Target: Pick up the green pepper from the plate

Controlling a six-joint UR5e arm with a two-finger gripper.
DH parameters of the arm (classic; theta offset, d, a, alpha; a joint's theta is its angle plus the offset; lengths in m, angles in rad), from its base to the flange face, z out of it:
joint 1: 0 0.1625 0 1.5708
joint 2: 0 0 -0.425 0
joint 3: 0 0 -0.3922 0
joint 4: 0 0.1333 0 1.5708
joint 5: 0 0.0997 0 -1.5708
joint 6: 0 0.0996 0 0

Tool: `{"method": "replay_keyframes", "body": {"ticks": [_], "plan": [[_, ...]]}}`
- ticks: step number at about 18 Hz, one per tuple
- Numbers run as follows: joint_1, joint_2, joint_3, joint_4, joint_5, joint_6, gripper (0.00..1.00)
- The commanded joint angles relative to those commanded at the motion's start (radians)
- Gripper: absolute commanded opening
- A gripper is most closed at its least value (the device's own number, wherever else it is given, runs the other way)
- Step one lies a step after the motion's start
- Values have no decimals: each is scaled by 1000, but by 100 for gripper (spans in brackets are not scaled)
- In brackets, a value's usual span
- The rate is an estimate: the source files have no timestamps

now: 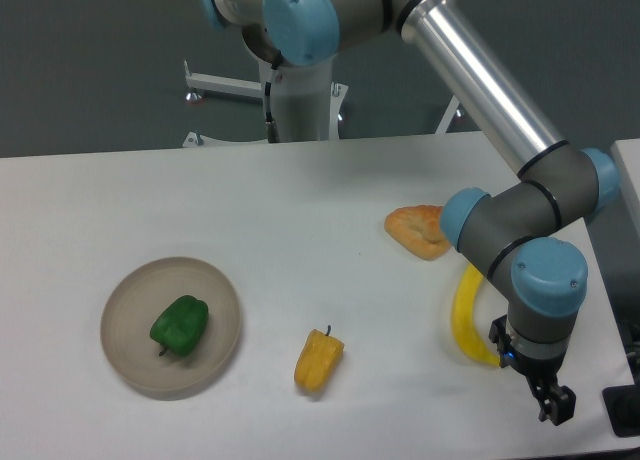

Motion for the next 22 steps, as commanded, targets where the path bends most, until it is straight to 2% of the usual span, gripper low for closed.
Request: {"method": "replay_keyframes", "body": {"ticks": [10,14,15,18,19,22], "plan": [[-12,9,-2,2,2,-20,100],[-38,67,-37,-41,3,-147,100],[-49,104,-76,-64,3,-205,100],[-87,191,-178,-83,-3,-358,100],[-100,221,-216,-86,-26,-411,100],[-158,349,-375,-101,-147,-680,100]]}}
